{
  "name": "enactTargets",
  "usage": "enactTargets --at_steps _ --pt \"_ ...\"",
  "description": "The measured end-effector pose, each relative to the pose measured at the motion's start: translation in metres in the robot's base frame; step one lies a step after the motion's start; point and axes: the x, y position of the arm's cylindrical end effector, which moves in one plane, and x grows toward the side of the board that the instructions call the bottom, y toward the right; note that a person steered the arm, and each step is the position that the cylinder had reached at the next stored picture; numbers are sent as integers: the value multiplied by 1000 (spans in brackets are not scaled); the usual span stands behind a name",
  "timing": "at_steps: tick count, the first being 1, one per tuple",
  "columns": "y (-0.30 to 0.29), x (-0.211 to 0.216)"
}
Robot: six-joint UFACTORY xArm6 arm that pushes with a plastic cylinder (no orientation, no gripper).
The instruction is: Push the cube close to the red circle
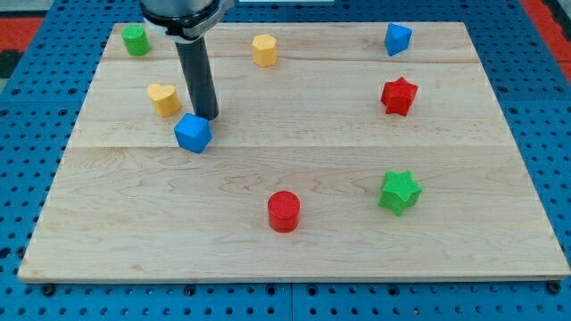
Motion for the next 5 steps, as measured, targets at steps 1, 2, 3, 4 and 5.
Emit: enactTargets --at_steps 1,2,3,4,5 --pt "-30 -1" --pt "-36 10" --pt "-37 21" --pt "-14 38" --pt "44 125"
